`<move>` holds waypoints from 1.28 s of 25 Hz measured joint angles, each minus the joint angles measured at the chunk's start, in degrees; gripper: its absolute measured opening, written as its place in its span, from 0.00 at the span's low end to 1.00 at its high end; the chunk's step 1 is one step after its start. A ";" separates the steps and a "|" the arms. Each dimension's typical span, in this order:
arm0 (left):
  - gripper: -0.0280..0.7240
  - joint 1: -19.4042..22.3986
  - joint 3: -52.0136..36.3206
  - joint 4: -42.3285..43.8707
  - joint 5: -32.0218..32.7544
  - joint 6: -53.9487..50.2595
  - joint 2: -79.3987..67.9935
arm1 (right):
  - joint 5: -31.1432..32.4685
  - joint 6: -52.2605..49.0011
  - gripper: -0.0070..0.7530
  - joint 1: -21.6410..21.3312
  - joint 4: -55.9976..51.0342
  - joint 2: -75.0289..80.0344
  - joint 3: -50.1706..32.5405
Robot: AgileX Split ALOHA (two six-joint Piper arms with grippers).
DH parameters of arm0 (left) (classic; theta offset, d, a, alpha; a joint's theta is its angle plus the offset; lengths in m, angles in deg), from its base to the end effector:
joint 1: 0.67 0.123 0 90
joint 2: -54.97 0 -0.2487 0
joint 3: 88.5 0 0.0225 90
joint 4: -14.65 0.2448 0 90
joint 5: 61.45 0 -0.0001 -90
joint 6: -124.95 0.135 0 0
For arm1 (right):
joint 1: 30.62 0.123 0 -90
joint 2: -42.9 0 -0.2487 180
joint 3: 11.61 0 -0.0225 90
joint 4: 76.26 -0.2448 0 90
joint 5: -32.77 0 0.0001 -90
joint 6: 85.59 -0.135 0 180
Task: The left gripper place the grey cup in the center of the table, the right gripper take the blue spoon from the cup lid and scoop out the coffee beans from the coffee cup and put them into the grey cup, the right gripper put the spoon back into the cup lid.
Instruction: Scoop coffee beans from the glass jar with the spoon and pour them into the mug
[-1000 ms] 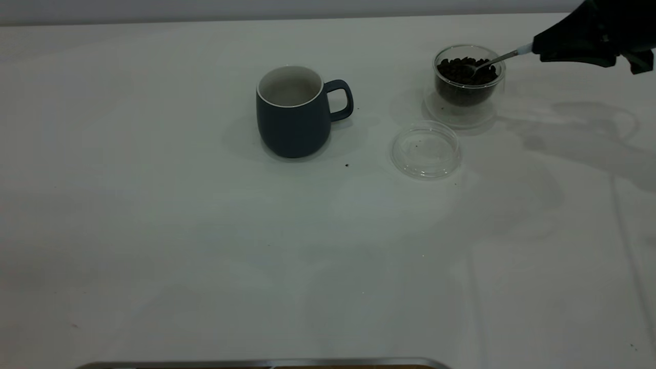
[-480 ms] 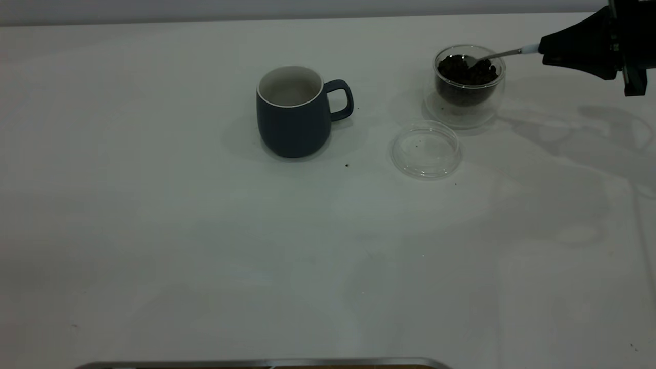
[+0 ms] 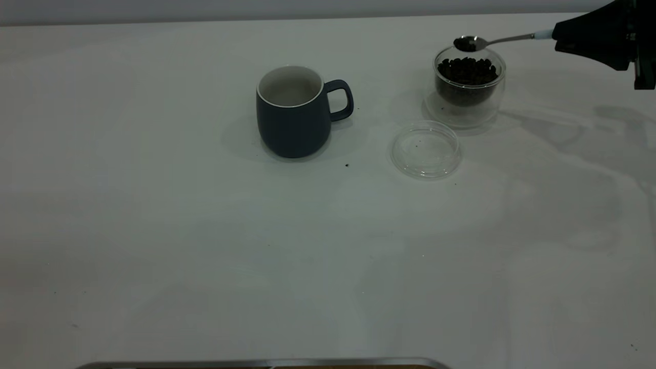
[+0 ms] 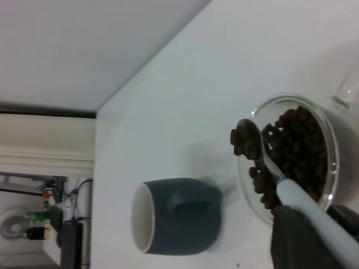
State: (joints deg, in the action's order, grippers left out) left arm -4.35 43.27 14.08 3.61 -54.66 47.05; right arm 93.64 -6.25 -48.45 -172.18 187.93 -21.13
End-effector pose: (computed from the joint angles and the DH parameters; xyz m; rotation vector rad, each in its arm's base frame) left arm 0.0597 -0.0051 0.2423 0.0761 2.1144 -0.0463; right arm 0.3867 -0.0011 0.0001 0.3801 2.2512 1.3335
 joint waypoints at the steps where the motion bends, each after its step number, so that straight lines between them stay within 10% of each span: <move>1: 0.72 0.00 0.00 0.00 0.00 0.00 0.00 | 0.76 -0.05 0.15 -0.07 -0.05 0.00 0.00; 12: 0.72 0.00 0.00 0.00 0.00 -0.07 0.00 | 4.09 -2.83 0.15 1.76 -0.81 0.00 0.00; 32: 0.72 0.00 0.00 0.00 0.00 0.09 0.00 | 1.87 -5.36 0.15 23.45 -6.23 0.00 0.38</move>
State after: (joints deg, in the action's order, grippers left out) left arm -4.35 43.27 14.08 3.61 -54.58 47.05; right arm 95.51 -11.61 -25.00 -178.41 187.93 -20.75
